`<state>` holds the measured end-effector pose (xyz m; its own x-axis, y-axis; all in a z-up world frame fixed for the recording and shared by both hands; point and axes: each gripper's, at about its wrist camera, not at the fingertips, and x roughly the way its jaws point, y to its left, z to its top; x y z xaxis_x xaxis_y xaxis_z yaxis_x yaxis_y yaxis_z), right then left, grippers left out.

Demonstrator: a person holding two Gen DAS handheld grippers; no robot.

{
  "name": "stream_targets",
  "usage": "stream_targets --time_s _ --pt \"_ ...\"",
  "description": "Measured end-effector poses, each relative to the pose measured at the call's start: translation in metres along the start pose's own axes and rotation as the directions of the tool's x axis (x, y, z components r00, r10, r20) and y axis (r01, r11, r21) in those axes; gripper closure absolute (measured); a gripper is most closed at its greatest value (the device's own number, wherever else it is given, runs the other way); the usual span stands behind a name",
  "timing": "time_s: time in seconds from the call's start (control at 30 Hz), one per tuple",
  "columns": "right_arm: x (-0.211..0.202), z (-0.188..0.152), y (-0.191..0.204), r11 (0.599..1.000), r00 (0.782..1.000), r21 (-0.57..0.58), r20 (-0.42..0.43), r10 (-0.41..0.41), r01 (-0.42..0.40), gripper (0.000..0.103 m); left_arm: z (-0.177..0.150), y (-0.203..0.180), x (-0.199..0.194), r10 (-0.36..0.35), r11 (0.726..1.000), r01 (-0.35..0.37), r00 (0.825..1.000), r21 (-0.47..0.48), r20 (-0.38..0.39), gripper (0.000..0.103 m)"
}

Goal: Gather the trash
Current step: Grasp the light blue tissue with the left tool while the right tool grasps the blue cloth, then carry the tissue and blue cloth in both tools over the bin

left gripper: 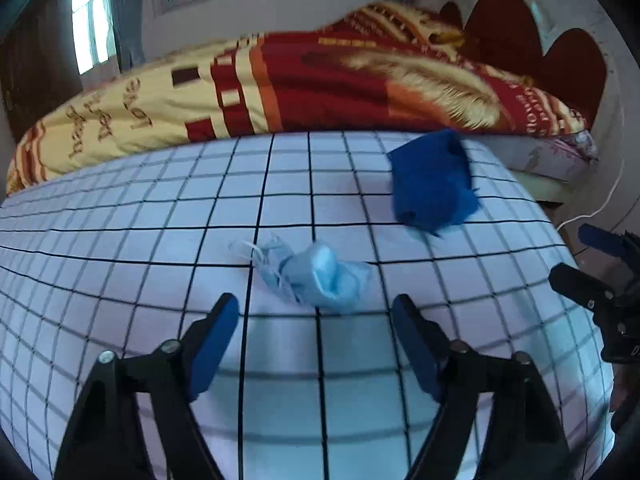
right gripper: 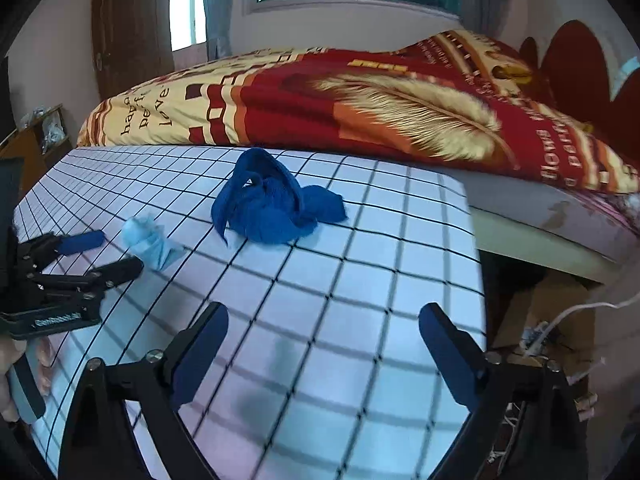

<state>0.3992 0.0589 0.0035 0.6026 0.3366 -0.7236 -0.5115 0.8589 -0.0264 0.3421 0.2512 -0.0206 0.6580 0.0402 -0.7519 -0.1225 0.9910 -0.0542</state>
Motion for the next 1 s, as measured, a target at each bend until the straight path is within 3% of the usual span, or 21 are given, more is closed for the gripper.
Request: stream_targets --time_s 0.07,0.1,0.2,0.43,0.5,0.57,0.73,1.0 --pt "0.017 0.009 0.003 1.000 1.000 -0.007 -0.013 0.019 -0.019 0.012 0.007 0.004 0.017 -0.007 1.000 0.007 0.999 -0.008 -0.032 0.035" --pt "0.026 0.013 0.006 0.999 0.999 -0.009 -0.019 0.030 -0.030 0.012 0.009 0.006 0.024 -0.020 1.000 0.019 0.999 -0.007 -0.048 0.048" --pt "0.045 0.026 0.014 0.998 0.998 -0.015 -0.031 0.062 -0.063 0.012 0.015 0.008 0.030 -0.022 0.999 0.023 0.999 0.026 -0.043 0.069" --pt "0.090 0.056 0.037 0.994 0.992 -0.027 -0.073 0.101 -0.103 0.016 0.015 0.035 0.013 -0.048 0.999 0.048 0.999 -0.002 0.012 0.073" --pt "0.101 0.056 0.040 0.991 0.985 -0.020 -0.114 0.128 -0.131 0.064 0.015 0.037 0.009 -0.045 0.999 0.045 0.999 0.002 0.019 0.073" --pt "0.097 0.053 0.043 0.992 0.987 -0.033 -0.106 0.118 -0.122 0.078 0.013 0.038 0.006 -0.051 0.999 0.051 0.998 0.004 0.025 0.075" --pt "0.065 0.034 0.044 0.991 0.989 -0.047 -0.075 0.124 -0.128 0.082 0.004 0.027 -0.009 -0.083 0.996 0.083 0.996 0.013 0.044 0.075" --pt "-0.024 -0.011 0.035 0.995 0.996 -0.028 0.006 0.093 -0.093 0.083 -0.018 -0.013 -0.052 -0.144 0.986 0.136 0.986 0.095 0.082 0.075"
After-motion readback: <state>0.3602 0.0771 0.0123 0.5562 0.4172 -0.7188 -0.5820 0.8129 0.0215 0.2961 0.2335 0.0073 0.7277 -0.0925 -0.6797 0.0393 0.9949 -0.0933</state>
